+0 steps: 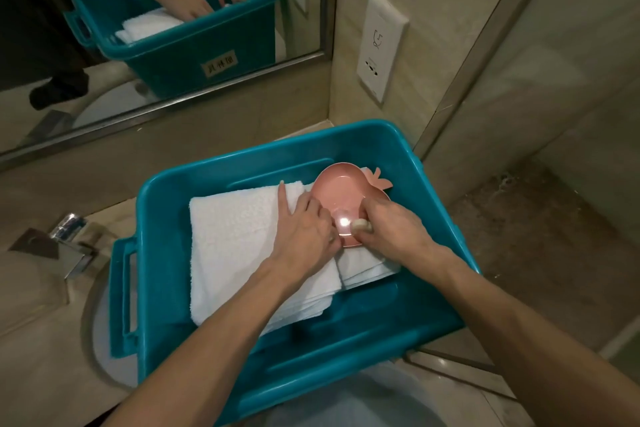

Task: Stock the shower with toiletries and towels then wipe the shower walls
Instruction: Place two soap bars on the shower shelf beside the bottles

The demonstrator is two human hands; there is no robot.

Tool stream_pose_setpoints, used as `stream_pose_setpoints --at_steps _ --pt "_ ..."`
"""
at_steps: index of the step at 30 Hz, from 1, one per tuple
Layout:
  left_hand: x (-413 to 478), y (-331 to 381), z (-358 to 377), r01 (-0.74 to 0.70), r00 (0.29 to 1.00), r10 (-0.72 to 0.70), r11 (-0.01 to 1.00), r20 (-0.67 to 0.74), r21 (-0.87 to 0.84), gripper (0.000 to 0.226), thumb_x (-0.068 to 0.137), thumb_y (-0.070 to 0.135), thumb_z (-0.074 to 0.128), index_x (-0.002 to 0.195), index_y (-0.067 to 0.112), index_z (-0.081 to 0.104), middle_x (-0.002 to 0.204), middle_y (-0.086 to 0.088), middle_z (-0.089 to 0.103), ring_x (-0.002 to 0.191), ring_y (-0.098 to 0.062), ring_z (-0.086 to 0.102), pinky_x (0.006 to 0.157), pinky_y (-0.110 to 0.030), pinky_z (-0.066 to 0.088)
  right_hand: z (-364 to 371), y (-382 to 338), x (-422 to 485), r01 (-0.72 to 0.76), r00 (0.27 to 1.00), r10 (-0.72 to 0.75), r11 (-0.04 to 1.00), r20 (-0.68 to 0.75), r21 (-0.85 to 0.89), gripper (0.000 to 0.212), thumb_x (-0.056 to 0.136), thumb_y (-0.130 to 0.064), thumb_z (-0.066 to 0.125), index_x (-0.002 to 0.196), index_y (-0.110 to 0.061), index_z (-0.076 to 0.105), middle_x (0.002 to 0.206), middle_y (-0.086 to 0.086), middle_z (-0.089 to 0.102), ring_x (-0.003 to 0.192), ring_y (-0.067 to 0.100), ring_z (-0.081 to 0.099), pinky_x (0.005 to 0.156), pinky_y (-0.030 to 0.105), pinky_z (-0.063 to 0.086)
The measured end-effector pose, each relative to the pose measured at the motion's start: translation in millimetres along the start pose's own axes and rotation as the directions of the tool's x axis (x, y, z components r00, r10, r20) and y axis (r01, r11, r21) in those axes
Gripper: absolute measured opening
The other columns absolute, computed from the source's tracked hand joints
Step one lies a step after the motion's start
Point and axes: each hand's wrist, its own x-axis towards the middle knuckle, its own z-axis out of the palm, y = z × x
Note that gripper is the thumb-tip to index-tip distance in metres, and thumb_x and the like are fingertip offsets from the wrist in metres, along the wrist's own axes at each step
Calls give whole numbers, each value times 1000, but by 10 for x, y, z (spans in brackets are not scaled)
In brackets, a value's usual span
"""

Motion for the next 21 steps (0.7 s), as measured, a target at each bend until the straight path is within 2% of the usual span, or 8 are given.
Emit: stream_pose_setpoints --at_steps 5,10,12,16,19,21 --pt "-53 -39 -10 7 999 -13 991 -41 -135 45 84 58 56 106 20 65 114 1 65 129 -22 46 120 -61 -8 -121 -21 -151 -43 999 44 992 -10 116 19 86 -41 60 91 -26 49 84 -5 64 77 23 60 61 35 44" --pt "-221 22 51 -49 992 15 958 -122 -284 22 92 49 49 98 28 51 82 10 67 103 -15 60 120 -60 -8 -252 -53 -377 -152 988 157 960 -1 235 21 84 -42 66 94 -30 53 83 -7 64 83 22 61 75 43 52" --pt "-280 24 80 -70 983 9 941 -182 -332 18 95 47 50 100 29 52 80 12 66 100 -12 61 122 -57 -6 -281 -51 -462 -160 986 168 958 -11 240 22 82 -42 68 90 -31 51 79 -9 62 82 22 62 75 45 53" --pt "-334 42 112 -38 981 -43 914 -190 -405 12 92 43 54 98 33 58 82 14 66 98 -9 62 123 -53 -4 -346 -88 -623 -190 972 223 934 -79 303 19 82 -41 71 89 -31 56 75 -14 59 78 16 60 75 41 52" --pt "-313 103 6 23 981 -124 837 -148 -546 17 91 46 57 98 33 64 80 16 69 92 -3 63 124 -47 -11 -355 -98 -760 -213 946 299 869 -129 447 22 77 -42 74 89 -28 62 74 -16 61 70 7 57 76 39 54" --pt "-324 141 -111 97 976 -208 692 -69 -716 16 89 44 63 98 31 66 78 16 71 85 4 65 124 -46 -9 -363 -91 -863 -224 927 348 813 -140 538 21 75 -41 76 87 -28 64 74 -13 65 66 3 57 78 38 56"
